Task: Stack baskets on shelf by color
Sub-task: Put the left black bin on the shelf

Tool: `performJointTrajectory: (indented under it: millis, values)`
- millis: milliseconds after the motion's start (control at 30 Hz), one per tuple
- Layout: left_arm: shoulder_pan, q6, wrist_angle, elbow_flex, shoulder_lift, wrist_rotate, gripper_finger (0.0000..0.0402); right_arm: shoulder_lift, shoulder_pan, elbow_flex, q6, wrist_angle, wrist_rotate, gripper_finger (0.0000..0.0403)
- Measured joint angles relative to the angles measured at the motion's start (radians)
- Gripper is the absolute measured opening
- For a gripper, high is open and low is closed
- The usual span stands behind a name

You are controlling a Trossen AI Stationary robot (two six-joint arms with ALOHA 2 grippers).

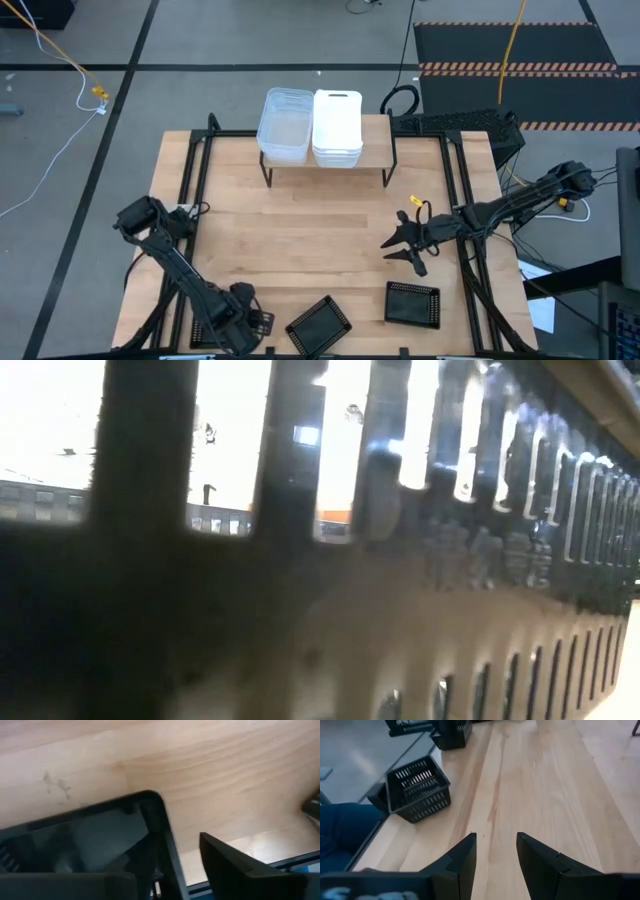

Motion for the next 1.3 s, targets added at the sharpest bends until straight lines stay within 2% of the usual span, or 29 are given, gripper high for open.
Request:
performJointTrajectory:
  millis: [200, 333, 433, 567, 700, 833, 1000, 1133, 1300]
  values:
    - [0.022, 0.049, 0.012, 0.0, -0.025, 0.027, 0.0021, 0.0, 0.0, 0.0, -0.001, 0.017, 0.0, 0.0134]
    - [0.061, 0.155, 0.031, 0.001, -0.06, 0.062, 0.0022, 0.0, 0.0, 0.0, -0.002, 0.029, 0.0, 0.0134]
    - [0.101, 0.306, 0.046, 0.031, -0.092, 0.07, 0.0021, 0.0, 0.0, 0.0, -0.002, 0.042, 0.0, 0.0134]
    - [0.174, 0.62, 0.076, 0.143, -0.109, 0.079, 0.0008, -0.007, 0.0, 0.0, -0.002, 0.054, 0.0, 0.0134]
    - [0.26, 1.017, 0.069, 0.307, -0.113, 0.088, 0.0017, -0.036, -0.001, 0.0, -0.002, 0.065, 0.002, 0.0134]
    - [0.369, 1.378, 0.011, 0.456, -0.113, 0.007, 0.0008, -0.08, -0.009, 0.0, -0.031, 0.094, 0.032, 0.0134]
    - [0.527, 1.806, 0.023, 0.595, -0.113, -0.081, 0.001, -0.141, -0.047, 0.0, -0.044, 0.093, 0.057, 0.0134]
    - [0.644, 2.125, 0.158, 0.637, -0.113, -0.078, 0.0007, -0.175, -0.067, 0.0, -0.049, 0.068, 0.057, 0.0134]
    - [0.775, 2.471, 0.408, 0.636, -0.112, 0.004, 0.0007, -0.193, -0.089, 0.001, -0.071, 0.015, 0.057, 0.0134]
